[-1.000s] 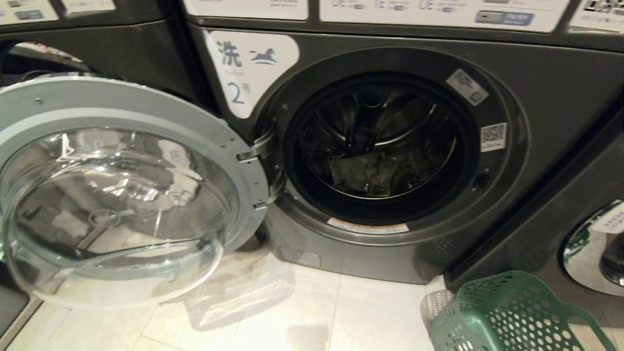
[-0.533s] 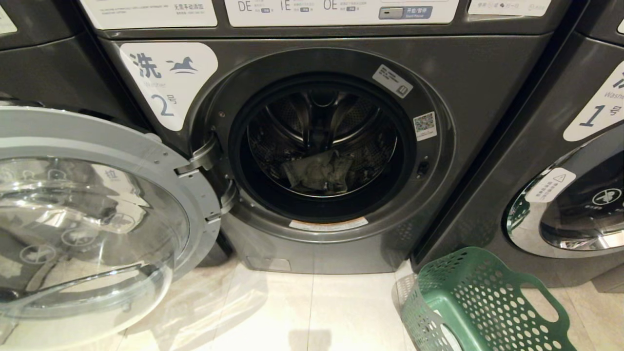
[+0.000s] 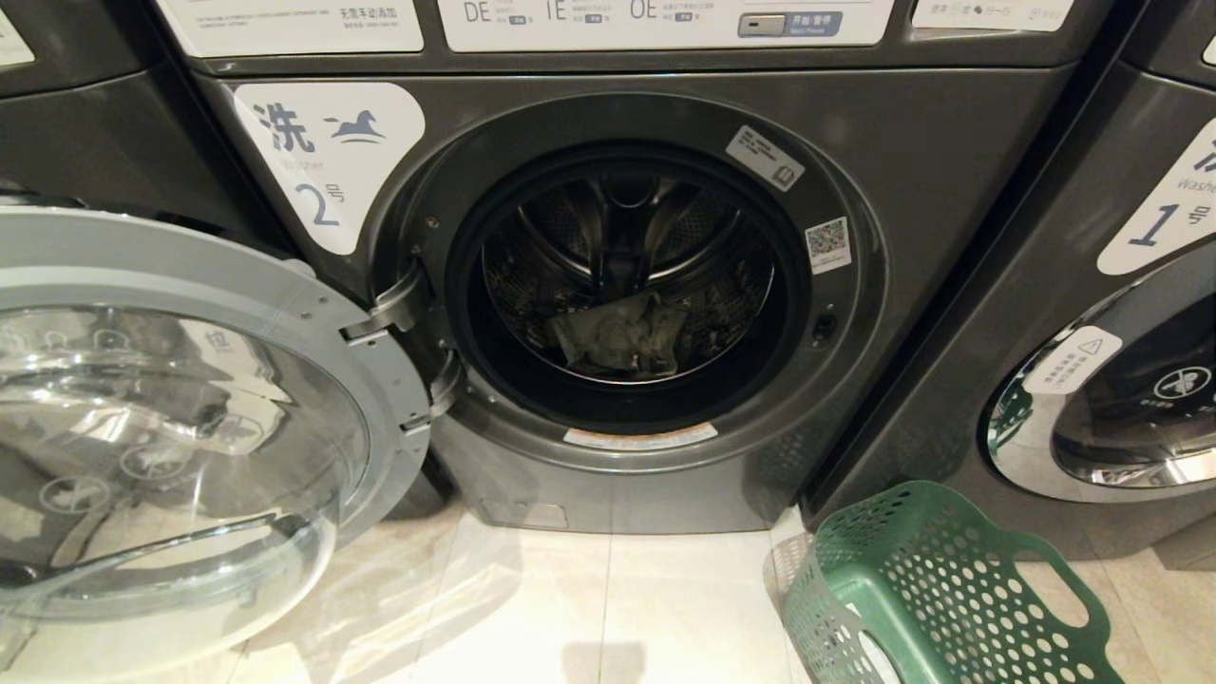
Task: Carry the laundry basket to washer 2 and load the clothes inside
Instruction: Close the washing machine door with the left hand
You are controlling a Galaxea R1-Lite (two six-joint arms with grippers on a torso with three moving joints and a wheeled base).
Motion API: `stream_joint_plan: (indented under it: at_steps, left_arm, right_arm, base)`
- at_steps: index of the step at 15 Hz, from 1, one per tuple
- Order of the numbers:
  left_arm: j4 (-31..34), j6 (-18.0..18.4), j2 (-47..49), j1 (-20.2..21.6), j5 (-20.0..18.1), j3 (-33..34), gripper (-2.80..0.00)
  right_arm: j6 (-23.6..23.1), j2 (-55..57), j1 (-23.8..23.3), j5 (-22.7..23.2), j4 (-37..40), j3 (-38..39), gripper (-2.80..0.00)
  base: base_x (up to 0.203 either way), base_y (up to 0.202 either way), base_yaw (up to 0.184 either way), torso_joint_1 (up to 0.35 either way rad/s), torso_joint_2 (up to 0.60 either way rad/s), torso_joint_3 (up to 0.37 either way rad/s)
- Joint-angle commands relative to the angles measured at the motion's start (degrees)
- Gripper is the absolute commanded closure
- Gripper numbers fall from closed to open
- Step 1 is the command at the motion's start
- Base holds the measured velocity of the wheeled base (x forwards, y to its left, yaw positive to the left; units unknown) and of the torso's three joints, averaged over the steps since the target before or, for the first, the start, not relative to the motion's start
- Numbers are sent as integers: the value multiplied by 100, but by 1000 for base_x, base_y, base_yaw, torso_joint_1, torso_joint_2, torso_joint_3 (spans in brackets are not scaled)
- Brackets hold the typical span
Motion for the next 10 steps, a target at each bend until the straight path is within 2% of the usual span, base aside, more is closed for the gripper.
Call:
stream_joint_plan:
  at_steps: [1,6,9,10]
  left_arm:
    - [-8,-69,8,-3,11,-7,0]
    - [-13,-132,1,0,4,-8,0]
    - [0,-62,8,5,-5,0,0]
    - [15,71,8,5,-5,0,0]
  right_arm:
    - [2,9,1,0,-2,0,0]
    - [43,9,1,-18,7,0,0]
    - [143,9,1,-18,-2,0,0]
    - [135,9,1,-18,-2,0,0]
  base:
    - [0,0,0,0,0,0]
    - [0,0,0,0,0,0]
    - [0,0,0,0,0,0]
    - [0,0,0,0,0,0]
